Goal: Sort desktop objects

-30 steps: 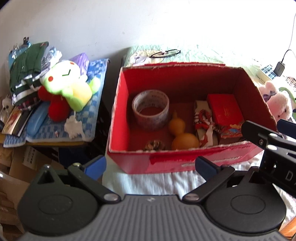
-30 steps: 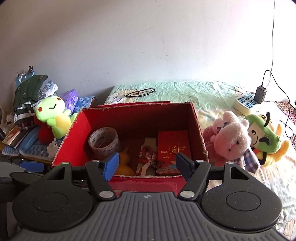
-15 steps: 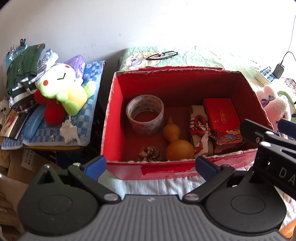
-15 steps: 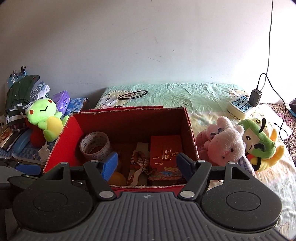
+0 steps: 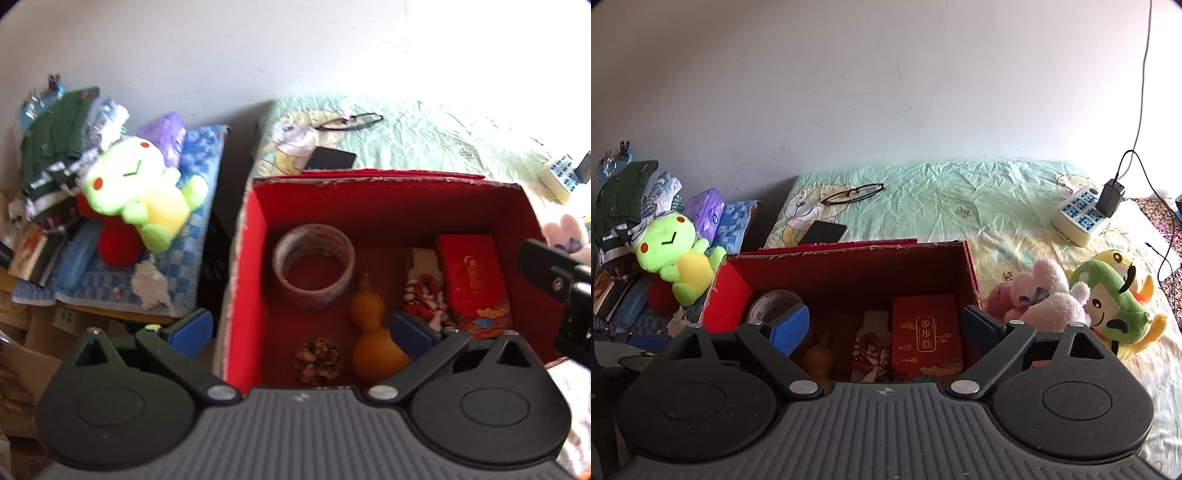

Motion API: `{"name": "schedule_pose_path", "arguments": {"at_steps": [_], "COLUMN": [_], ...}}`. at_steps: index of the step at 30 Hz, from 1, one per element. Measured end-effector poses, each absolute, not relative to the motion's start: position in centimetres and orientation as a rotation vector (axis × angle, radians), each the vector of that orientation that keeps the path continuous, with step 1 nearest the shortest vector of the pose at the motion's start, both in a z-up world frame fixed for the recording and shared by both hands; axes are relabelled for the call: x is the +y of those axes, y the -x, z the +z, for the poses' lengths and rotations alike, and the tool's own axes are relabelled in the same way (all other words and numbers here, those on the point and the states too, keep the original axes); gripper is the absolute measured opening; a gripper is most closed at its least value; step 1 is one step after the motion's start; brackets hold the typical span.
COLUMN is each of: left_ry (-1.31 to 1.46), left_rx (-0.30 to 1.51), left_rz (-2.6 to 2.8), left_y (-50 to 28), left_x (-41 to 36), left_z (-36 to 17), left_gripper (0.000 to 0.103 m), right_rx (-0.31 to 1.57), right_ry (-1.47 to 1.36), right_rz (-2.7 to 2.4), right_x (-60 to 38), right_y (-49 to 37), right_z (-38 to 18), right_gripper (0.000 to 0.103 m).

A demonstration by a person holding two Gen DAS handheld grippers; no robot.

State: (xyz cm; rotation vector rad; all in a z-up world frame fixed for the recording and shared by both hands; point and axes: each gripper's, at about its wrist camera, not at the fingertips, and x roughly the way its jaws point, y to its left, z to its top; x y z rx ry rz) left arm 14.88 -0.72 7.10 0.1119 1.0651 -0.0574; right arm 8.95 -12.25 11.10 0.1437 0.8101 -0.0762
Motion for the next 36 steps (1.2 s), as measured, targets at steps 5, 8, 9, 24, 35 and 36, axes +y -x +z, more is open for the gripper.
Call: {"name": "schedule_pose_path", "arguments": {"at_steps": [5, 8, 9, 24, 35, 36], "left_ry": [-0.105, -0.088, -0.089, -0.118, -0.118, -0.118], "left_rx": [1.095, 1.118, 1.123, 1.137, 1.177, 1.18], "left_rz": [-0.074, -0.103, -0.109, -0.093, -0.136, -0.138], "left_y": [-15.4, -15.5, -15.4, -16.2, -16.4, -16.3], "left_x": [-1.3, -1.8, -2.1, -3.5, -6.5, -6.7], "left_z": [6.7, 6.3, 6.2, 4.8, 3.2, 3.1], "left_gripper": [0.102, 0.102, 0.102, 0.102, 0.102, 0.102], "right_rx": [0.86, 0.889, 0.895, 0.926, 0.975, 0.976], "right_ry": [-0.057, -0.098, -0.118, -0.154, -0.167, -0.171], "right_rz": [-0.086, -0.071, -0.072, -0.096, -0.067, -0.065], "right_x": [-12.4, -13.1, -13.3, -15.4, -17.8, -18.0], "right_y": [-10.1, -10.5, -10.6, -11.9, -11.6, -11.5], "right_z": [10.4, 9.8, 9.6, 8.1, 7.0, 7.0], "right_gripper": [0.091, 0.089, 0.086, 0.086, 0.085, 0.085]}}
